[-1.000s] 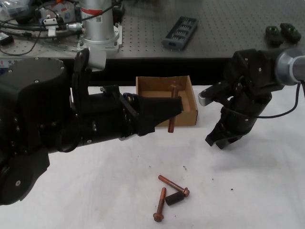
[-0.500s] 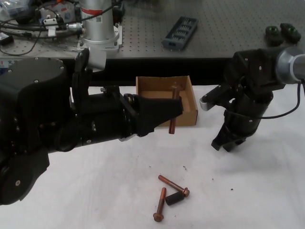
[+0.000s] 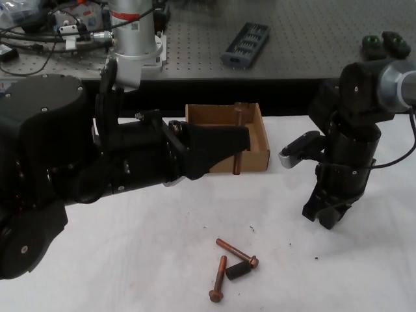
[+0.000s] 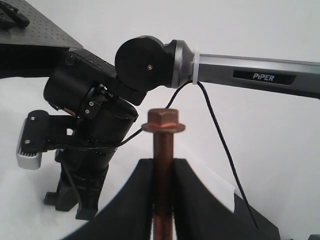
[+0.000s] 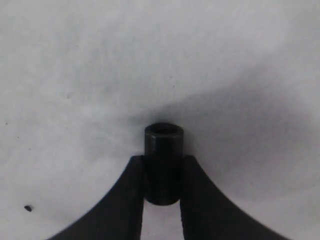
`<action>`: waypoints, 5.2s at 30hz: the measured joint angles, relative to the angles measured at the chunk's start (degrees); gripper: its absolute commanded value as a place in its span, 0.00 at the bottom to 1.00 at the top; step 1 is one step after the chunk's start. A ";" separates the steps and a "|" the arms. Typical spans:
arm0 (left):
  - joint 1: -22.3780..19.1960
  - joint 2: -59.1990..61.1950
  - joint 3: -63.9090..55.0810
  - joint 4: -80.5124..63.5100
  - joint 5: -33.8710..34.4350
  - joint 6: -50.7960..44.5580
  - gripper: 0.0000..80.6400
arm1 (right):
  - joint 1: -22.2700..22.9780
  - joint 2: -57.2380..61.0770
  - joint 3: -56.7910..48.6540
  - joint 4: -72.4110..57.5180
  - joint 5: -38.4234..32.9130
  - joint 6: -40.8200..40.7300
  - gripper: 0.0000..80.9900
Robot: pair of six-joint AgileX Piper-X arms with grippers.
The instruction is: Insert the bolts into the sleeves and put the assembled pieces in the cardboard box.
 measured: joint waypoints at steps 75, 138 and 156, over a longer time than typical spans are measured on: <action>0.00 0.00 0.00 0.00 0.00 -0.03 0.01 | 2.36 -0.22 1.80 -5.12 -0.86 1.29 0.31; 3.01 9.44 3.47 -32.67 -6.47 -10.53 0.01 | 6.00 -39.31 63.49 -103.56 -50.93 38.37 0.09; -1.94 9.44 6.98 -36.18 2.31 -14.49 0.01 | 13.25 -39.31 63.51 -94.66 -50.42 28.79 0.09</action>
